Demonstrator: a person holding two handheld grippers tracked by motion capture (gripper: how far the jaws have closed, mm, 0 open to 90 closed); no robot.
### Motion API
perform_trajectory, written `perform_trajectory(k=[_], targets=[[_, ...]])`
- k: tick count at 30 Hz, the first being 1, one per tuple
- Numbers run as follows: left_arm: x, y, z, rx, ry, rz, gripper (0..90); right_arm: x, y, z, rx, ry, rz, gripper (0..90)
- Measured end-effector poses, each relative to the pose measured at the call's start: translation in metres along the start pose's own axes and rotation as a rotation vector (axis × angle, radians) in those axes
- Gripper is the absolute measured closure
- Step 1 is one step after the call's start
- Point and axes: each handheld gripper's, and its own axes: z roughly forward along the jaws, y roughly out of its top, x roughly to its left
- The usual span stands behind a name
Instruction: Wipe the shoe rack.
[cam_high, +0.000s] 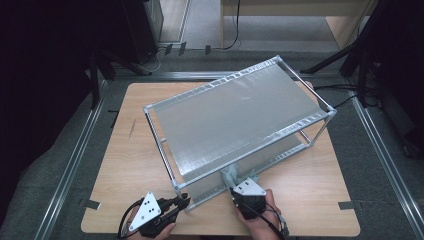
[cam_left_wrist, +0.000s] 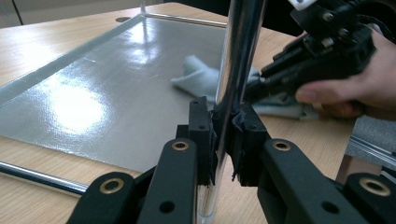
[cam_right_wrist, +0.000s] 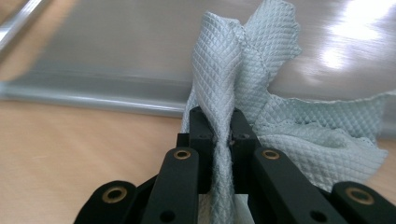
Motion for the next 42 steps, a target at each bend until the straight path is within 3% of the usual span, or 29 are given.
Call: perform_trajectory(k=[5, 9, 14, 17, 20, 23, 26, 30, 33, 37, 42], targets=[[0.0, 0.0, 0.0, 0.0, -0.002, -0.004, 80.3, 0.029, 0.001, 0.002, -0.005, 0.073, -0.04, 83.5], [0.0, 0.0, 0.0, 0.001, -0.002, -0.005, 80.2, 0.044, 0.002, 0.004, -0.008, 0.119, -0.061, 83.5], [0.0, 0.0, 0.0, 0.001, -0.003, -0.005, 80.2, 0.062, 0.002, 0.005, -0.007, 0.21, -0.066, 83.4], [0.0, 0.0, 0.0, 0.001, 0.0, -0.001, 80.2, 0.067, 0.003, 0.006, -0.002, 0.262, -0.061, 83.1], [0.0, 0.0, 0.0, 0.001, -0.003, -0.002, 80.2, 0.068, 0.006, 0.0, -0.063, 0.338, -0.038, 82.5], [0.0, 0.0, 0.0, 0.002, -0.004, -0.001, 80.2, 0.066, 0.007, 0.0, -0.067, 0.339, -0.056, 82.6], [0.0, 0.0, 0.0, 0.003, -0.003, 0.001, 80.2, 0.059, 0.003, 0.006, -0.029, 0.288, -0.059, 82.8], [0.001, 0.0, 0.0, 0.003, -0.003, 0.002, 80.2, 0.045, 0.003, 0.007, -0.019, 0.254, -0.05, 82.9], [0.001, 0.0, 0.0, 0.004, -0.003, 0.003, 80.3, 0.028, 0.004, 0.006, -0.007, 0.217, -0.046, 83.0], [0.001, 0.0, -0.001, 0.004, -0.004, 0.001, 80.3, -0.005, 0.003, 0.003, 0.005, 0.181, -0.002, 83.1], [0.001, 0.0, -0.001, 0.003, -0.006, 0.0, 80.2, -0.047, 0.0, -0.002, 0.001, 0.077, 0.044, 83.1]])
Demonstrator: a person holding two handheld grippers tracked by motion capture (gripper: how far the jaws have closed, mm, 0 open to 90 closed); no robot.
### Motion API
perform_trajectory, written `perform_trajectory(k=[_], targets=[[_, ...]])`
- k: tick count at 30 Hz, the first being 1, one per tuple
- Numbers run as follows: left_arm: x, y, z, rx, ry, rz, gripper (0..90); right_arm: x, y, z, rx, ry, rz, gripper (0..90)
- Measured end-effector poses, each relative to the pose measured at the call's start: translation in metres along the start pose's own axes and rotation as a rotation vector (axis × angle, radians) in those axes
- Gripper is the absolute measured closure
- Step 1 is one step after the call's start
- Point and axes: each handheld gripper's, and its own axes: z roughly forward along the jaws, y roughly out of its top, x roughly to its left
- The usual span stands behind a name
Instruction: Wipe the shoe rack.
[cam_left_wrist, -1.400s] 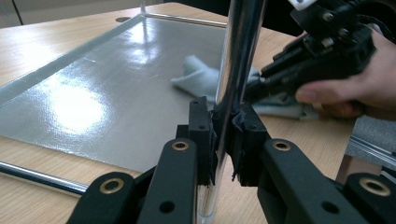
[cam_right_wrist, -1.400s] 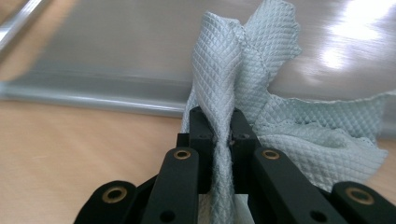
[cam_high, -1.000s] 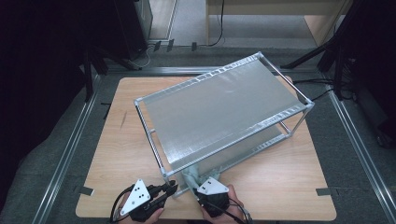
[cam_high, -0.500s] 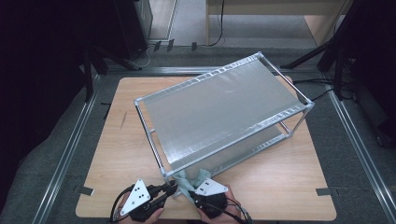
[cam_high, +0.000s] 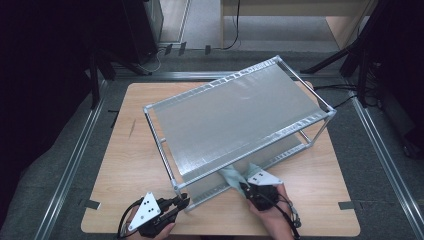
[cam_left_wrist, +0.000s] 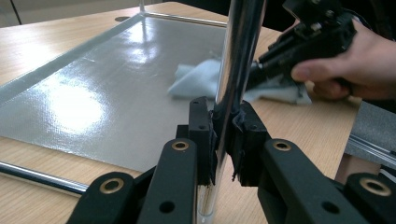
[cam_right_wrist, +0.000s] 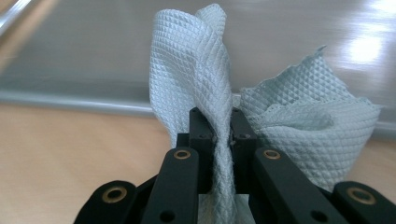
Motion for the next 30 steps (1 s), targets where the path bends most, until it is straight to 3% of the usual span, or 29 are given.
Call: perform_trajectory(k=[7, 11, 15, 17, 23, 24, 26, 27, 30], targets=[[0.001, 0.0, 0.0, -0.002, 0.003, -0.004, 80.2, -0.055, 0.002, -0.006, -0.004, -0.126, 0.052, 83.2], [0.002, -0.001, 0.0, -0.003, 0.0, -0.007, 80.2, -0.088, 0.003, -0.009, -0.004, -0.203, 0.104, 83.2], [0.002, -0.001, 0.0, -0.005, -0.001, -0.007, 80.2, -0.12, 0.006, -0.012, 0.004, -0.3, 0.158, 83.1], [0.002, -0.001, 0.0, -0.003, 0.0, -0.007, 80.2, -0.136, 0.009, -0.013, 0.005, -0.347, 0.224, 83.1], [0.002, 0.0, 0.0, -0.004, 0.005, -0.004, 80.2, -0.177, 0.017, -0.011, 0.037, -0.502, 0.282, 82.9], [0.001, 0.0, 0.0, -0.004, 0.008, -0.003, 80.2, -0.179, 0.019, -0.015, 0.02, -0.518, 0.306, 82.9], [0.002, -0.001, 0.0, -0.005, 0.013, -0.005, 80.2, -0.174, 0.023, -0.029, -0.047, -0.485, 0.328, 82.7], [0.002, -0.001, 0.0, -0.007, 0.013, -0.008, 80.2, -0.165, 0.026, -0.042, -0.094, -0.46, 0.319, 82.7], [0.004, -0.001, 0.0, -0.008, 0.016, -0.009, 80.2, -0.136, 0.027, -0.075, -0.165, -0.432, 0.269, 82.3]])
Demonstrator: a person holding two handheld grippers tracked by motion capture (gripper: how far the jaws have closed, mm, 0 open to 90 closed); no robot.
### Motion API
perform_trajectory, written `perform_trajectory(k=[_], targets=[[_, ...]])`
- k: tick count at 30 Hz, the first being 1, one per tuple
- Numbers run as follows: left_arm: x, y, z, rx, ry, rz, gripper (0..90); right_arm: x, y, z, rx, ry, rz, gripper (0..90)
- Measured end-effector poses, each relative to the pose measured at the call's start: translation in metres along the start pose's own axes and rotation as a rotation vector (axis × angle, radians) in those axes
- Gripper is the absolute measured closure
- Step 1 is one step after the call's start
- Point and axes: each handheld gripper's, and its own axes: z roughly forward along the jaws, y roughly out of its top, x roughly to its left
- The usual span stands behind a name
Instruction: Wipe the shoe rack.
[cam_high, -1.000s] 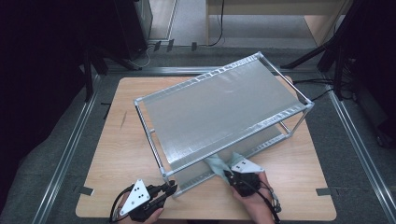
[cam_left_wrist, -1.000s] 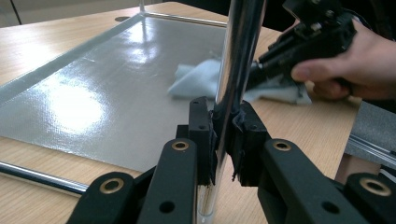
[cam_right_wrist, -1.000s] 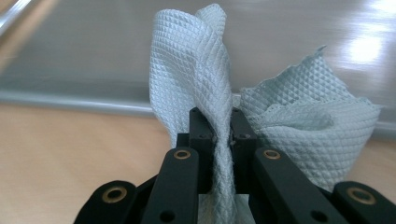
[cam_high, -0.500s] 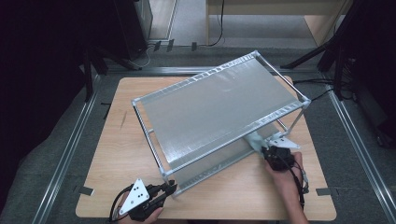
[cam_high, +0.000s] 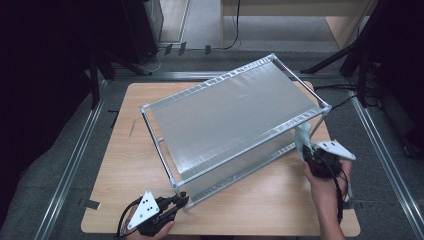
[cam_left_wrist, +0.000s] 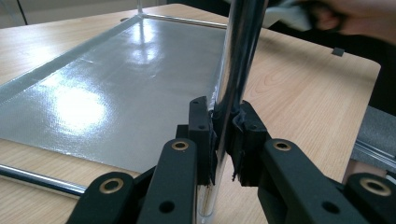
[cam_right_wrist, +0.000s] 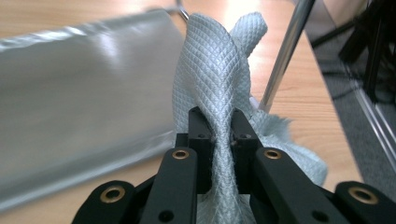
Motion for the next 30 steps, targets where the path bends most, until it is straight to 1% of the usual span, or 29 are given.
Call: perform_trajectory(k=[2, 3, 4, 6, 8, 10, 11, 12, 13, 14, 15, 16, 18, 20, 22, 24, 25, 26, 30], targets=[[0.001, 0.0, 0.0, -0.001, 0.003, -0.002, 80.1, 0.004, -0.009, -0.027, -0.012, 0.002, -0.025, 82.3], [0.001, 0.0, 0.001, -0.001, 0.005, -0.003, 80.1, 0.003, -0.016, -0.036, -0.016, -0.005, -0.017, 82.4], [0.001, 0.001, 0.001, -0.001, 0.01, -0.003, 80.2, 0.001, -0.021, -0.04, -0.014, -0.006, -0.008, 82.4], [0.001, 0.001, 0.002, 0.001, 0.016, -0.003, 80.2, -0.006, -0.034, -0.044, 0.017, -0.02, 0.005, 82.6], [0.002, 0.002, 0.003, 0.005, 0.019, -0.003, 80.2, -0.011, -0.042, -0.042, 0.036, -0.026, 0.019, 82.7], [0.002, 0.003, 0.003, 0.006, 0.02, -0.004, 80.2, -0.013, -0.047, -0.039, 0.046, -0.017, 0.034, 82.4], [0.002, 0.003, 0.004, 0.005, 0.019, -0.004, 80.2, -0.014, -0.047, -0.037, 0.048, -0.004, 0.042, 81.2], [0.003, 0.003, 0.004, 0.005, 0.017, -0.002, 80.2, -0.013, -0.047, -0.036, 0.047, -0.001, 0.051, 75.1], [0.004, 0.003, 0.004, 0.006, 0.016, -0.003, 80.2, -0.011, -0.047, -0.036, 0.036, -0.003, 0.06, 59.0], [0.004, 0.003, 0.004, 0.006, 0.014, -0.004, 80.2, -0.009, -0.046, -0.037, 0.029, 0.003, 0.063, 50.2], [0.004, 0.003, 0.005, 0.006, 0.014, -0.003, 80.2, -0.008, -0.046, -0.037, 0.024, 0.012, 0.062, 45.0], [0.005, 0.003, 0.005, 0.005, 0.013, -0.004, 80.1, -0.005, -0.045, -0.038, 0.021, 0.019, 0.051, 41.3], [0.006, 0.004, 0.006, 0.004, 0.012, -0.005, 80.2, 0.002, -0.043, -0.042, 0.0, 0.002, 0.01, 34.2], [0.006, 0.004, 0.006, 0.007, 0.014, -0.005, 80.1, 0.007, -0.04, -0.045, -0.014, 0.007, 0.006, 30.5], [0.007, 0.004, 0.006, 0.007, 0.017, -0.004, 80.1, 0.012, -0.04, -0.048, -0.019, 0.022, 0.009, 30.9], [0.007, 0.005, 0.008, 0.006, 0.021, -0.01, 80.1, 0.02, -0.042, -0.048, -0.014, 0.062, 0.002, 31.0], [0.008, 0.005, 0.009, 0.003, 0.025, -0.017, 80.0, 0.027, -0.043, -0.048, -0.01, 0.103, -0.009, 29.2], [0.009, 0.006, 0.01, 0.004, 0.026, -0.018, 79.9, 0.035, -0.044, -0.048, -0.001, 0.144, -0.03, 27.0], [0.009, 0.008, 0.016, 0.001, 0.032, -0.024, 79.9, 0.058, -0.048, -0.048, 0.006, 0.19, -0.088, 23.1]])
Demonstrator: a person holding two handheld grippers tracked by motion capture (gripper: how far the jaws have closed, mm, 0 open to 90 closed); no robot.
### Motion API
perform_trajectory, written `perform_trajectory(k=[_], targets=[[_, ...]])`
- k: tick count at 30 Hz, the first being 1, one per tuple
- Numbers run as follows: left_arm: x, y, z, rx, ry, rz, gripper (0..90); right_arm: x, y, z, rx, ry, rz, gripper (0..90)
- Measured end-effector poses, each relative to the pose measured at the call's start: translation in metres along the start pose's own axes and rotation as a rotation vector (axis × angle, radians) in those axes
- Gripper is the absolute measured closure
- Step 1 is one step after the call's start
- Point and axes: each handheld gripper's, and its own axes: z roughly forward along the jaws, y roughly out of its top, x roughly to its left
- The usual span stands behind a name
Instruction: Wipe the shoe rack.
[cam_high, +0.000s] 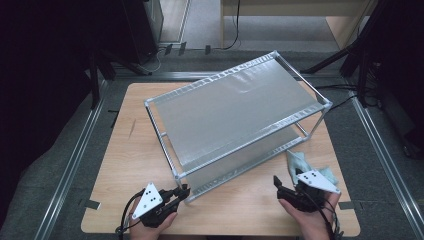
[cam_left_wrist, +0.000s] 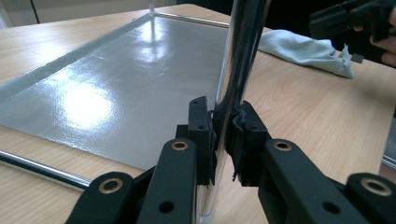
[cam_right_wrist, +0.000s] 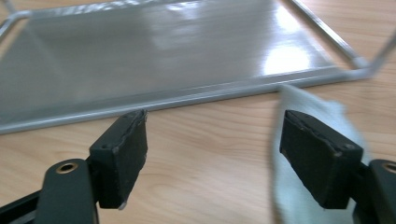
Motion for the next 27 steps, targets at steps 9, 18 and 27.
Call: perform_trajectory(k=[9, 18, 27], targets=[[-0.004, 0.011, 0.031, 0.001, -0.04, 0.008, 79.8, 0.029, -0.008, 0.004, -0.002, 0.029, -0.03, 19.7], [-0.005, 0.013, 0.04, -0.042, -0.128, 0.01, 68.9, 0.06, -0.015, 0.005, 0.012, 0.074, -0.064, 15.4], [0.013, 0.004, -0.003, -0.085, -0.071, -0.024, 51.2, 0.11, -0.002, 0.02, -0.043, 0.191, -0.109, 10.3]])
